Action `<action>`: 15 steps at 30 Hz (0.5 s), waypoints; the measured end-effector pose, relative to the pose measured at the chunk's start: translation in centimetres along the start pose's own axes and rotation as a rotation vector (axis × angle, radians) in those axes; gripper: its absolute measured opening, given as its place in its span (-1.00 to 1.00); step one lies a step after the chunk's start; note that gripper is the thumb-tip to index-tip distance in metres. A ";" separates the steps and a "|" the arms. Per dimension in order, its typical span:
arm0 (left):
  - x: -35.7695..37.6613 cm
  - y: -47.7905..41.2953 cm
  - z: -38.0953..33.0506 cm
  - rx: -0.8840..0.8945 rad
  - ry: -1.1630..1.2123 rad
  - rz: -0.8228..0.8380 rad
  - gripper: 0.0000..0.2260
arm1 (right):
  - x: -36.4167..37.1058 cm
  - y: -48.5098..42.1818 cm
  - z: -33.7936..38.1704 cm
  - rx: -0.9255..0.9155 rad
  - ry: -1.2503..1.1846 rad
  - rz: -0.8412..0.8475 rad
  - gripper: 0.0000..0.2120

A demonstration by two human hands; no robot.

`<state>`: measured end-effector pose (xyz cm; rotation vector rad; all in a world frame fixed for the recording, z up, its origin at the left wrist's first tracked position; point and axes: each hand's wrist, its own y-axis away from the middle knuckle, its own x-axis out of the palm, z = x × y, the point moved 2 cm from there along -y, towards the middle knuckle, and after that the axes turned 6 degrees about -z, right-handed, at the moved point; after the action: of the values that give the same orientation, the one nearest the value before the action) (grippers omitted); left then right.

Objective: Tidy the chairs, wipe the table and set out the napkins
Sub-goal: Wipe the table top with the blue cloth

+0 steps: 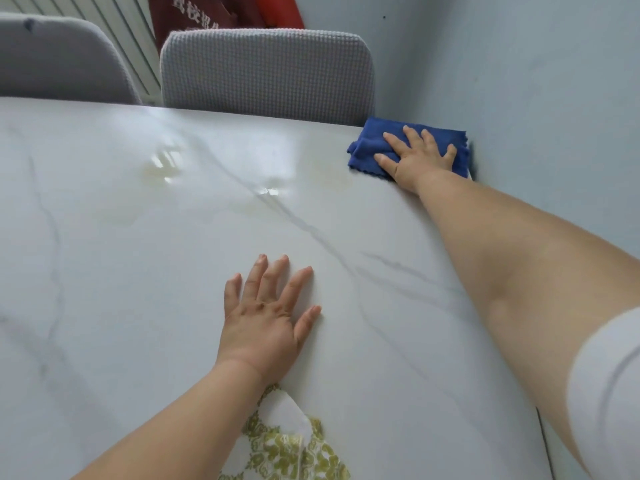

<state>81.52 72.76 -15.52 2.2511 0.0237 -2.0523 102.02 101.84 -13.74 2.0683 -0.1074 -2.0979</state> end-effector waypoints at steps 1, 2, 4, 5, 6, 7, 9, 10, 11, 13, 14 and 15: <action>0.0 0.0 0.0 0.001 0.003 -0.002 -0.38 | 0.1 0.2 0.1 0.009 0.000 -0.005 -0.40; -0.1 0.0 -0.1 -0.002 0.009 -0.006 -0.38 | 0.2 0.6 0.3 0.020 -0.004 -0.013 -0.41; -0.1 -0.1 0.0 -0.008 0.000 0.009 -0.36 | 0.5 2.4 1.1 0.023 -0.015 -0.015 -0.42; -0.1 -0.1 0.0 -0.008 -0.010 0.025 -0.35 | 0.8 3.8 1.6 0.012 -0.014 -0.011 -0.42; -0.1 -0.2 0.0 -0.006 -0.013 0.035 -0.35 | 1.2 5.5 2.1 -0.005 -0.010 -0.009 -0.42; -0.4 0.0 0.0 -0.010 -0.007 0.035 -0.36 | 1.5 7.6 2.7 -0.028 -0.005 -0.010 -0.42; -0.6 0.1 -0.1 -0.018 0.015 0.044 -0.40 | 2.2 11.6 3.9 -0.069 -0.002 -0.003 -0.41; -0.6 0.0 -0.1 -0.019 0.024 0.052 -0.42 | 2.5 13.5 4.6 -0.087 0.005 0.008 -0.41; -0.8 0.0 -0.1 -0.016 0.039 0.069 -0.42 | 2.9 15.4 5.3 -0.097 0.010 0.025 -0.41; -1.3 0.0 0.0 -0.001 0.117 0.120 -0.41 | 3.6 19.0 6.9 -0.111 0.017 0.049 -0.42; -1.6 0.1 0.2 0.002 0.182 0.151 -0.39 | 3.8 20.5 7.6 -0.116 0.017 0.054 -0.43; -1.9 0.4 0.6 0.000 0.244 0.175 -0.38 | 4.0 21.6 8.2 -0.123 0.014 0.065 -0.43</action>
<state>80.77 72.42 -13.61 2.3939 -0.1493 -1.6852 95.66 79.21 -13.47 1.9815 -0.0417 -1.9988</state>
